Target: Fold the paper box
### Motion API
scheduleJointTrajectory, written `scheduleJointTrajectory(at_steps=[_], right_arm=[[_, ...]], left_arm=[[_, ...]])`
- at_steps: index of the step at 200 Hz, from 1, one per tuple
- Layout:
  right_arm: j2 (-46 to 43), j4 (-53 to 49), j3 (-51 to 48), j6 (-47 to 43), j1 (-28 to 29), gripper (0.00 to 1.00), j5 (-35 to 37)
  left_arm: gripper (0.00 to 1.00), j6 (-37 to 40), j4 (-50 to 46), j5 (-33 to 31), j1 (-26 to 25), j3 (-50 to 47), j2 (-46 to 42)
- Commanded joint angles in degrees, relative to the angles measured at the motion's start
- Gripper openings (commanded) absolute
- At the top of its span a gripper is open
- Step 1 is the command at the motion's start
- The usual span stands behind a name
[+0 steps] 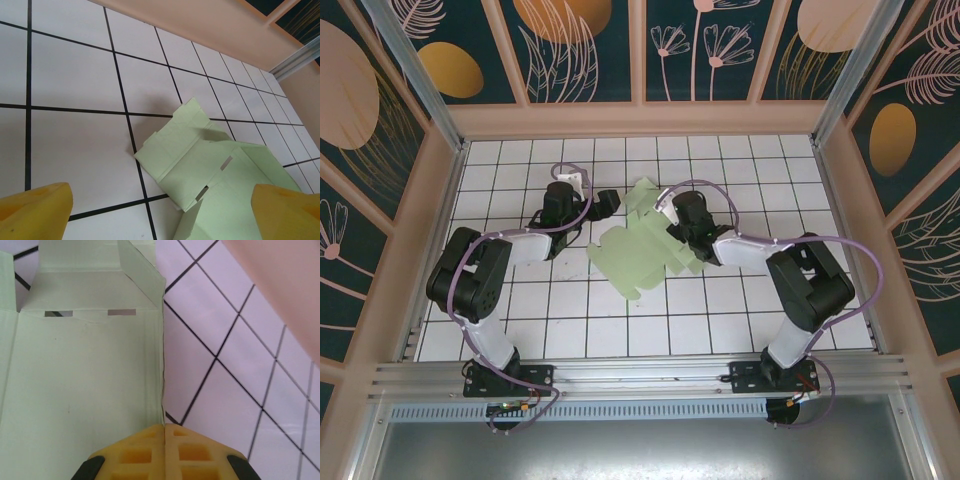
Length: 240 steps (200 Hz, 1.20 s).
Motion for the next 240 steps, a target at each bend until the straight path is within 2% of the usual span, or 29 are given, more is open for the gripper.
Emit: scheduleJointTrajectory(at_steps=[1,64,96,110,129,152,192,240], right_arm=[[1.08,4.47,-1.06,-4.53,0.75,0.00,6.51],[1.48,6.25,-1.99,-6.59,1.45,0.00,7.22],[0.80,6.25,-2.25,-5.01,1.45,0.00,4.56],[0.68,5.39,-1.95,-4.16,1.43,0.00,2.90],[0.61,4.55,-1.68,-3.47,1.44,0.00,1.73],[0.44,3.70,-1.42,-2.87,1.45,0.00,0.87],[0.21,2.79,-1.02,-2.49,1.42,0.00,0.09],[-0.05,2.40,-0.80,-2.04,1.45,0.00,-0.44]], left_arm=[[0.92,-0.82,-0.33,0.80,0.19,0.71,0.90],[0.94,0.64,-2.08,3.74,0.21,2.08,1.44],[0.90,0.77,-6.10,8.63,0.14,6.76,3.45],[0.87,0.20,-9.41,10.75,0.08,11.87,5.38],[0.79,-0.29,-14.28,12.97,0.05,17.69,8.65],[0.61,-0.21,-20.66,13.97,-0.20,24.94,12.97],[0.38,-0.59,-28.16,16.77,-1.55,35.02,18.91],[0.25,-0.42,-33.14,15.90,-2.75,40.95,24.28]])
